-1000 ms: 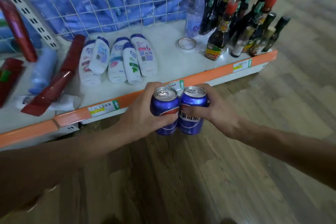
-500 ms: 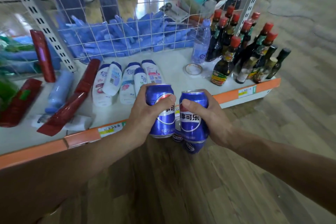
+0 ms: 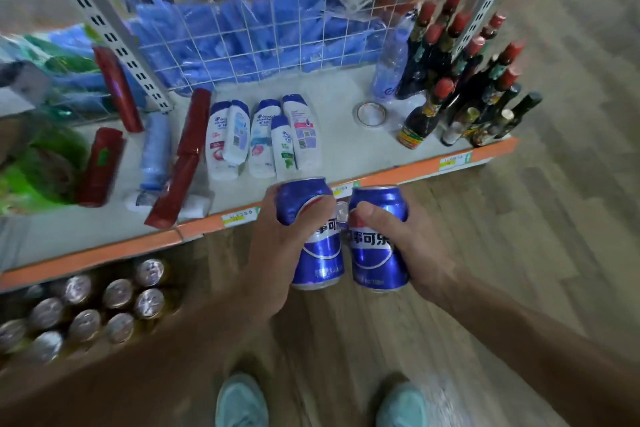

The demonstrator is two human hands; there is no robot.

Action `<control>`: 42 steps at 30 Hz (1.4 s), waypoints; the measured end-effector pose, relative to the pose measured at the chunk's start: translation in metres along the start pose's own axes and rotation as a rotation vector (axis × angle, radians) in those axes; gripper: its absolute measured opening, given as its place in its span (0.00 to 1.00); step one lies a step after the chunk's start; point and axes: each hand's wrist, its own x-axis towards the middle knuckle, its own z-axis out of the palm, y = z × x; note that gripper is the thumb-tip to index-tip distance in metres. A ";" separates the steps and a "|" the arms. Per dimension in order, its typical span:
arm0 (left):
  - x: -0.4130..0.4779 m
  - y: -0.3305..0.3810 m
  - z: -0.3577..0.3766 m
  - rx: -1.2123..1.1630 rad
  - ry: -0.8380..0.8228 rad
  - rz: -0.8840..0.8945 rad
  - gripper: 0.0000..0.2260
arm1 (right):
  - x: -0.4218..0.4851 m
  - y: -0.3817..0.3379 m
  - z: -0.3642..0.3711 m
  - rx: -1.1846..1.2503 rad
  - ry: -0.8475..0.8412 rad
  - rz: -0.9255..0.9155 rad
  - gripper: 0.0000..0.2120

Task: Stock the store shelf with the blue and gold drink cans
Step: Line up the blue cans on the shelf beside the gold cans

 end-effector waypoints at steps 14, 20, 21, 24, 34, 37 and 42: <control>-0.180 0.353 0.026 0.015 0.048 0.056 0.23 | -0.182 -0.342 0.075 -0.050 0.117 -0.055 0.32; -0.225 0.460 0.013 0.007 0.042 0.143 0.22 | -0.229 -0.439 0.127 -0.026 0.102 -0.094 0.33; -0.230 0.475 0.011 -0.002 0.033 0.159 0.22 | -0.233 -0.452 0.135 -0.025 0.103 -0.100 0.32; -0.242 0.509 0.004 -0.010 0.020 0.195 0.22 | -0.243 -0.480 0.154 -0.051 0.090 -0.120 0.26; -0.220 0.573 -0.010 0.024 0.064 0.272 0.23 | -0.212 -0.553 0.181 -0.083 0.046 -0.220 0.29; -0.198 0.586 -0.008 0.039 0.101 0.311 0.23 | -0.190 -0.574 0.182 -0.110 0.003 -0.268 0.27; -0.153 0.608 0.003 0.040 0.164 0.365 0.22 | -0.135 -0.607 0.179 -0.129 -0.089 -0.309 0.25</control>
